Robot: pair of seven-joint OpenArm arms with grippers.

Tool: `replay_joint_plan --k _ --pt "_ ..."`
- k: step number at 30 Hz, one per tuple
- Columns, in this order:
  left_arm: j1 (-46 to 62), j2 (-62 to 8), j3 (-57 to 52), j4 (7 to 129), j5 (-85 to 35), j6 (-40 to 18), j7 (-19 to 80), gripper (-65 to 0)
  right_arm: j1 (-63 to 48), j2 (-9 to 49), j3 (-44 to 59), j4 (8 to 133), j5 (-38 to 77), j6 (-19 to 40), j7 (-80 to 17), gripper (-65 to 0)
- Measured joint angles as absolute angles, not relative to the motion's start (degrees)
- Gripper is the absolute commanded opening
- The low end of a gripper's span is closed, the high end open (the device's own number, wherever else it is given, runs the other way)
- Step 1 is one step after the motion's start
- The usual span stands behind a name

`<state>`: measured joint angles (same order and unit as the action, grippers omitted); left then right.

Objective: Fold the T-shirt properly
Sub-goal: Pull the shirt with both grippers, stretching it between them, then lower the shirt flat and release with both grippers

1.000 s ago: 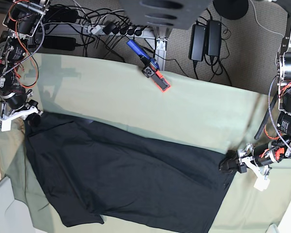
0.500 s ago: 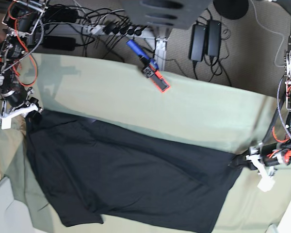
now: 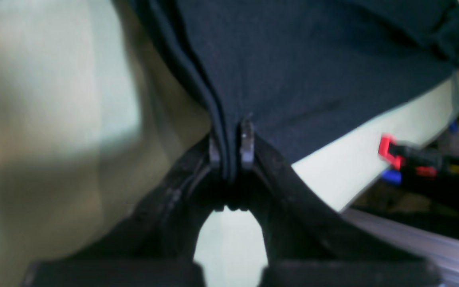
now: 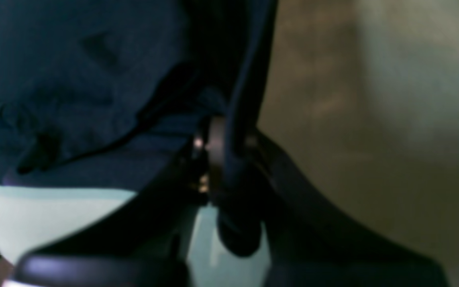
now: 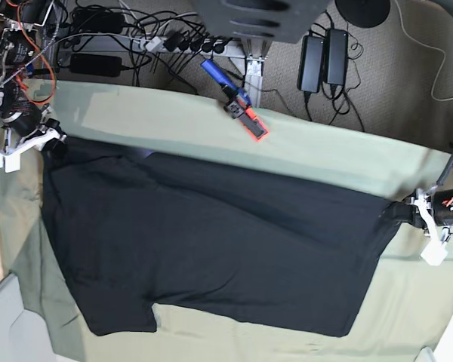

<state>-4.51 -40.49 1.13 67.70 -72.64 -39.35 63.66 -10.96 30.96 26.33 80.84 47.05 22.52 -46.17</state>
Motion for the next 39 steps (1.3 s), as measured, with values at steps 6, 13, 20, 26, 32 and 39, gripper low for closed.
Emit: replay_joint_plan --k 6,13,20,26,32,39 --pt "-0.49 -41.76 1.13 69.89 -73.14 -39.35 63.83 -65.0 -14.11 33.04 26.24 81.38 48.03 22.72 -46.33 -65.0" --pt "3.03 -42.09 1.13 70.87 -73.08 -39.33 63.88 -65.0 -16.82 33.34 26.24 81.56 48.18 22.81 -46.13 -65.0" --pt "4.43 -42.37 1.1 70.98 -73.17 -39.35 64.73 -65.0 -19.11 33.5 26.3 82.02 49.17 23.07 -45.67 -65.0" --pt "5.39 -43.35 1.1 71.09 -73.49 -39.35 64.71 -49.6 -19.38 33.5 26.3 82.08 49.3 23.16 -45.67 -65.0" --pt "5.21 -44.16 0.99 71.35 -74.39 -39.86 67.13 -31.9 -19.38 33.63 26.41 82.08 48.86 23.16 -45.41 -65.0" --pt "3.86 -46.85 0.99 71.77 -71.53 -39.88 67.59 -31.9 -19.4 33.65 26.44 82.06 48.58 23.18 -45.06 -65.0"
